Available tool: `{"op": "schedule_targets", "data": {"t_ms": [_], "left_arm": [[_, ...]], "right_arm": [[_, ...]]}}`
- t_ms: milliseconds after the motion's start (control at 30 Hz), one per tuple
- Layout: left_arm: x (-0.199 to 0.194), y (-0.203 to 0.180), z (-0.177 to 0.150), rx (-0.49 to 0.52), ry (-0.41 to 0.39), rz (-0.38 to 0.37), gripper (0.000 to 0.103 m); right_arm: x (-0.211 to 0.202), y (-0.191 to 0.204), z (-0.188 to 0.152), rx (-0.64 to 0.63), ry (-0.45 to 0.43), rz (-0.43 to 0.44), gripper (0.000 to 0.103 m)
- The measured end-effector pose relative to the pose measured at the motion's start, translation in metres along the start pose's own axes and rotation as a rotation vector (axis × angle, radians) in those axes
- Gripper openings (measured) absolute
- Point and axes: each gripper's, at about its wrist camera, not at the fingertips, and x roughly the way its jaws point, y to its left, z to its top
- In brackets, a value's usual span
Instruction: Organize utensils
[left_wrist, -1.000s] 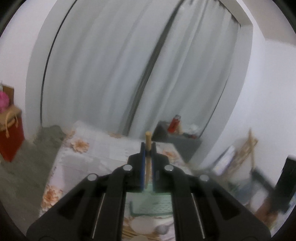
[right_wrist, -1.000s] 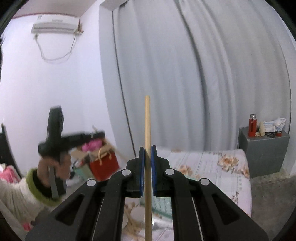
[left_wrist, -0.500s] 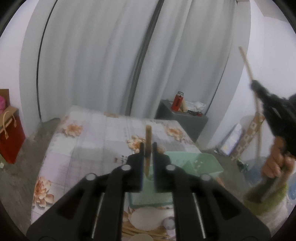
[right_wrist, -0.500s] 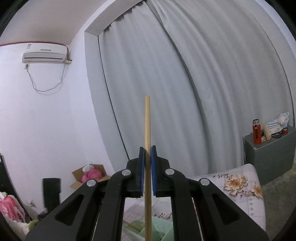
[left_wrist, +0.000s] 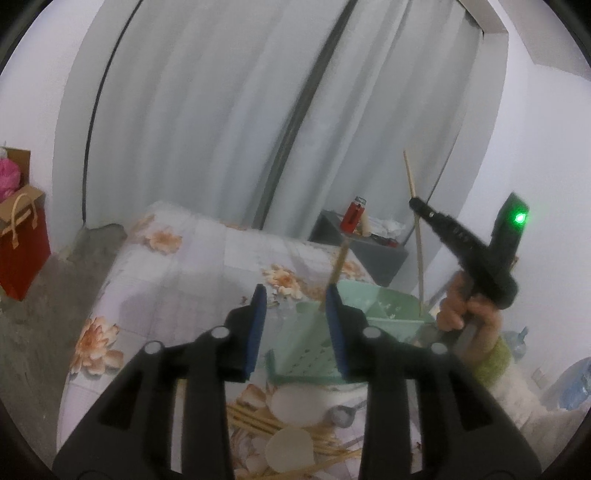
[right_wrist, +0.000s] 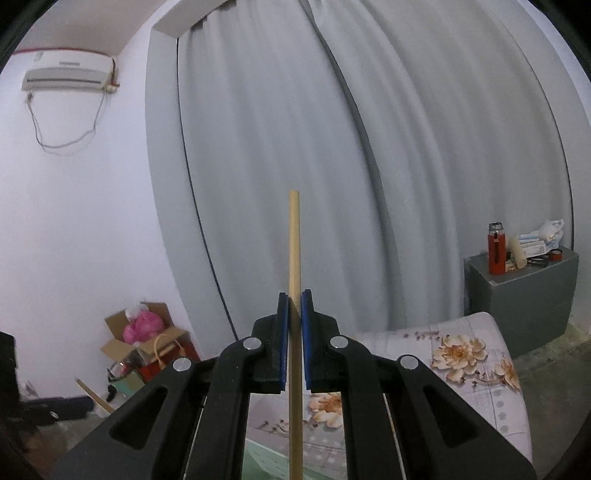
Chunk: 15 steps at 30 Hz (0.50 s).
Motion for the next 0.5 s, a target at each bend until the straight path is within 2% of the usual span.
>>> {"op": "schedule_targets", "data": {"t_ms": [500], "left_arm": [[-0.012, 0.017, -0.013, -0.054, 0.016, 0.018, 0.033]], "right_arm": [[-0.015, 0.004, -0.022, -0.075, 0.033, -0.069, 0.007]]}}
